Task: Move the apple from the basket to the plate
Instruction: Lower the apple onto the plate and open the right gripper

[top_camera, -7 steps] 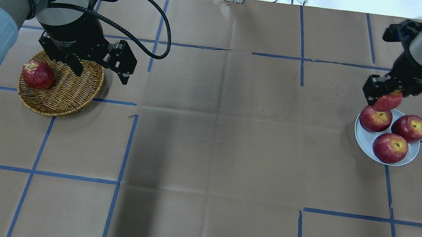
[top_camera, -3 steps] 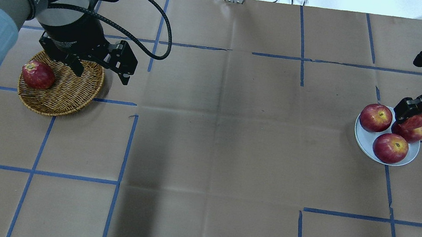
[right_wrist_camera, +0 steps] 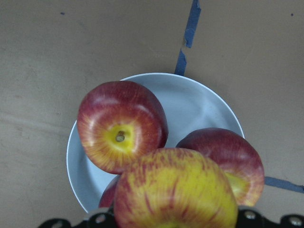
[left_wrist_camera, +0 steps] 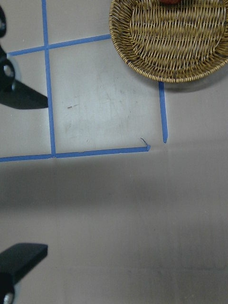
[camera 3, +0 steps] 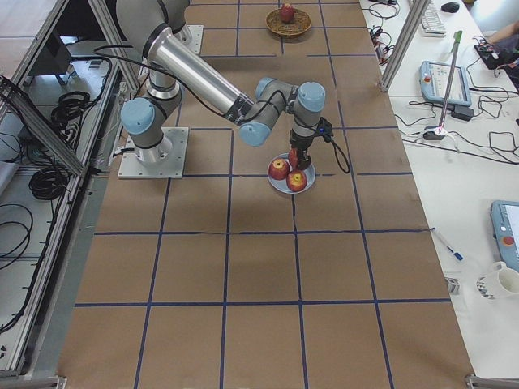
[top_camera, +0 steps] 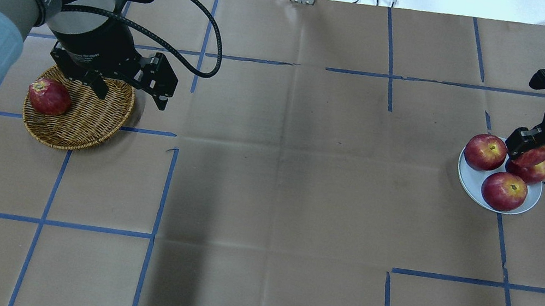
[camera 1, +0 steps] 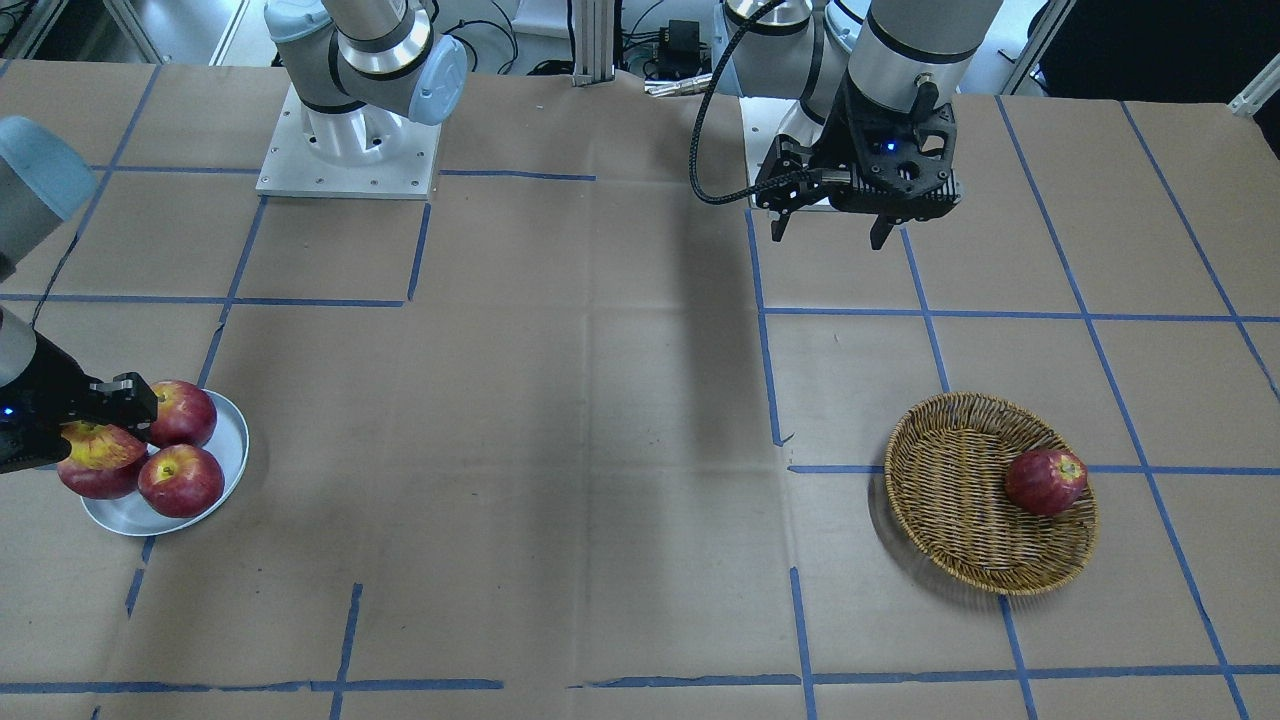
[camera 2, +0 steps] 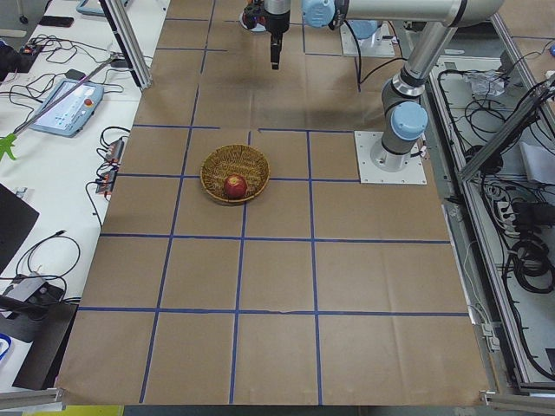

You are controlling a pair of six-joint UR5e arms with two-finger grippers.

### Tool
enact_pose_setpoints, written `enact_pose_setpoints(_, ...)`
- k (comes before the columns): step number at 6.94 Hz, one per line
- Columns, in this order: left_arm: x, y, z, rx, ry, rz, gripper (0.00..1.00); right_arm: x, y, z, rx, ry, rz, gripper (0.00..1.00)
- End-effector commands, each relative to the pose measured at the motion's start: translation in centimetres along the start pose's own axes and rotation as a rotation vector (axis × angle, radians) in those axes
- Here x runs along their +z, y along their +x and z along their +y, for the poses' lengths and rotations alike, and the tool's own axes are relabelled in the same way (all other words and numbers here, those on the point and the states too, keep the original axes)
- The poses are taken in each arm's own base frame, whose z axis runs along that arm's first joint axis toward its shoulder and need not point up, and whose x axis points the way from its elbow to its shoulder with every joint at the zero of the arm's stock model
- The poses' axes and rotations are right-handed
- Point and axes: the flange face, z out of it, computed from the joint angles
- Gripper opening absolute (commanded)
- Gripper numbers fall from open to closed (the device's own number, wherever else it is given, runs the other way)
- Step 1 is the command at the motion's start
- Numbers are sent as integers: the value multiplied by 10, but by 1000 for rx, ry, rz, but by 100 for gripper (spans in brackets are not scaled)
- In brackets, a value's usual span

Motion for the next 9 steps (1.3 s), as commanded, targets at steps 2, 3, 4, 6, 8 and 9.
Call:
enact_pose_setpoints(2,0,0,0,2,0,0,99,6,-1,-1,1,-9,-8,56)
enact_pose_setpoints(3,1,0,0,0,-1,0,99,12,-1,-1,-1,-15,-17,86)
enact_pose_setpoints(4,1,0,0,0,-1,0,99,11,0,-2,-1,-15,-15,99)
enact_pose_setpoints(6,1,0,1,2,-1,0,99,-1,-2,-2,0,-3,-3,100)
enact_pose_setpoints(8,2,0,2,2,-3,0,99,-49,-19,-1,-15,44,17,100)
enact_pose_setpoints(9,2,0,2,2,-3,0,99,-90,-47,-3,-46,54,25,100)
